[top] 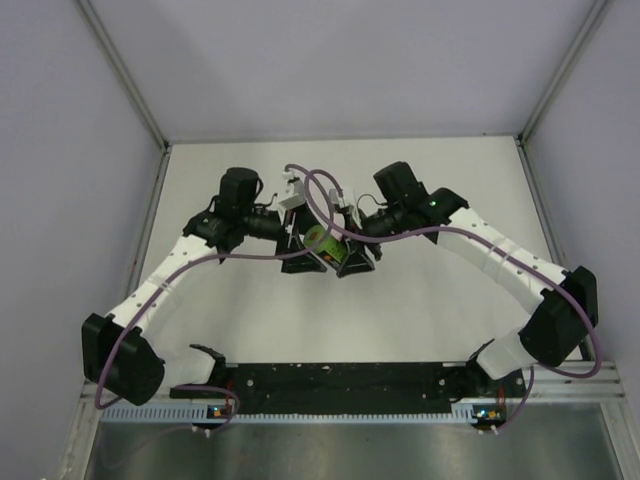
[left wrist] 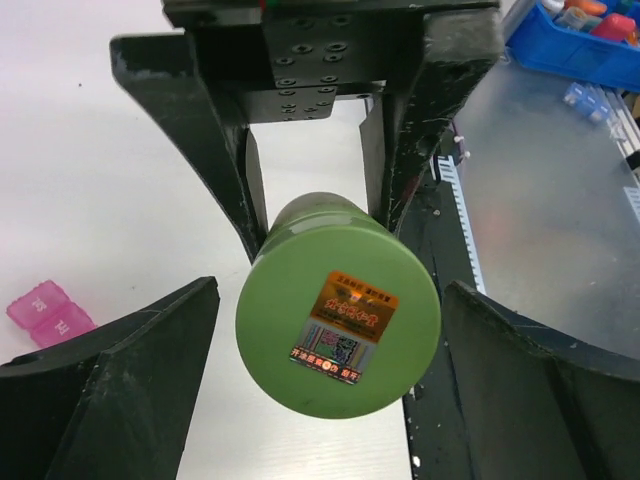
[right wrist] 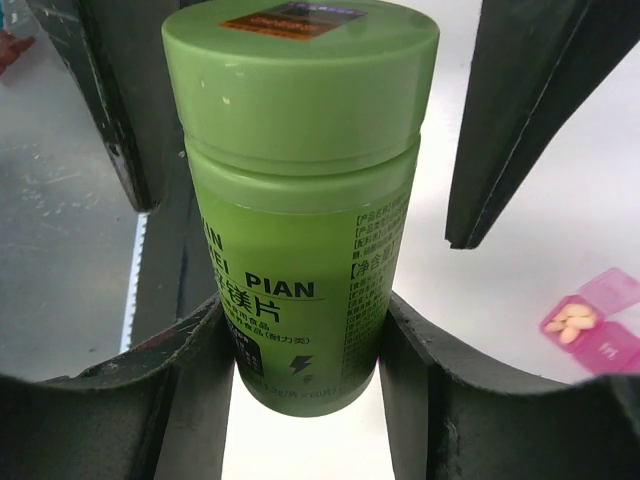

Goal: Sort the pills into containers

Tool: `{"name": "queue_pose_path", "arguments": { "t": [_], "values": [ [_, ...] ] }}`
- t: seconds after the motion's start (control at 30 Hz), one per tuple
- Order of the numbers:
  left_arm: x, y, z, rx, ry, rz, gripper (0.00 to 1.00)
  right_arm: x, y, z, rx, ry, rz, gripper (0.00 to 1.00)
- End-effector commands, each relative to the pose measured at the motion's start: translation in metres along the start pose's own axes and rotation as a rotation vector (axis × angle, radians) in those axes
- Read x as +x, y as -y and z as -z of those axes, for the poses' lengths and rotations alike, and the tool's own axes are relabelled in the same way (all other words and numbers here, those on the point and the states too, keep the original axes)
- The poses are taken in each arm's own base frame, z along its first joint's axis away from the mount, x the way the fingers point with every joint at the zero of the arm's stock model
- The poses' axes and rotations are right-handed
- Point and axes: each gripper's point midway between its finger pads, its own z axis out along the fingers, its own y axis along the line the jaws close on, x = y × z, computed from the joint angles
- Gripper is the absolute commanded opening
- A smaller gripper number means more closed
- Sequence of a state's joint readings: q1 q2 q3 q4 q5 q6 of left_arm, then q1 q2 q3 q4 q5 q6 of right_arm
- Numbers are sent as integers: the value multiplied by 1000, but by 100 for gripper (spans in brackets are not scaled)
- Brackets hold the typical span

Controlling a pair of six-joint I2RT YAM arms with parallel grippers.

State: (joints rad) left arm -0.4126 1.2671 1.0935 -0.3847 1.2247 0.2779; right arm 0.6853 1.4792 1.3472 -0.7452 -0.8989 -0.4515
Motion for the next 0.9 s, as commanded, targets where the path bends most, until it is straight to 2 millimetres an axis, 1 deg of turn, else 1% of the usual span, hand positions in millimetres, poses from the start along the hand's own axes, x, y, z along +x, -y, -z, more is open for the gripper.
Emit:
{"name": "queue_pose_path", "arguments": {
  "t": [0.0, 0.2, 0.3, 0.4, 0.43, 0.5, 0.6, 0.73, 0.8, 0.87],
  "values": [
    [-23, -8, 5, -89, 47, 48, 99, -43, 9, 9, 74, 99, 158, 0],
    [-51, -24, 13, -230, 134, 172, 99, -48, 36, 18, 262, 102, 153, 0],
    [-65, -29, 18, -281, 170, 202, 99, -51, 51, 24, 369, 100, 157, 0],
    [-73, -41, 24, -366, 188, 219, 99, -54, 64, 30, 475, 105, 164, 0],
    [-74, -48, 26, -407, 191, 238, 99, -55, 67, 32, 501, 112, 166, 0],
    [-81, -53, 28, -433, 205, 257, 99, -57, 70, 36, 542, 118, 168, 0],
    [-87, -62, 28, -459, 230, 309, 99, -59, 74, 39, 591, 113, 174, 0],
    [-85, -81, 30, -539, 238, 405, 99, -57, 78, 40, 634, 105, 176, 0],
    [-82, -87, 30, -559, 230, 442, 96, -55, 78, 40, 640, 103, 175, 0],
    [-78, -90, 29, -561, 222, 468, 90, -55, 79, 40, 646, 104, 173, 0]
  ]
}}
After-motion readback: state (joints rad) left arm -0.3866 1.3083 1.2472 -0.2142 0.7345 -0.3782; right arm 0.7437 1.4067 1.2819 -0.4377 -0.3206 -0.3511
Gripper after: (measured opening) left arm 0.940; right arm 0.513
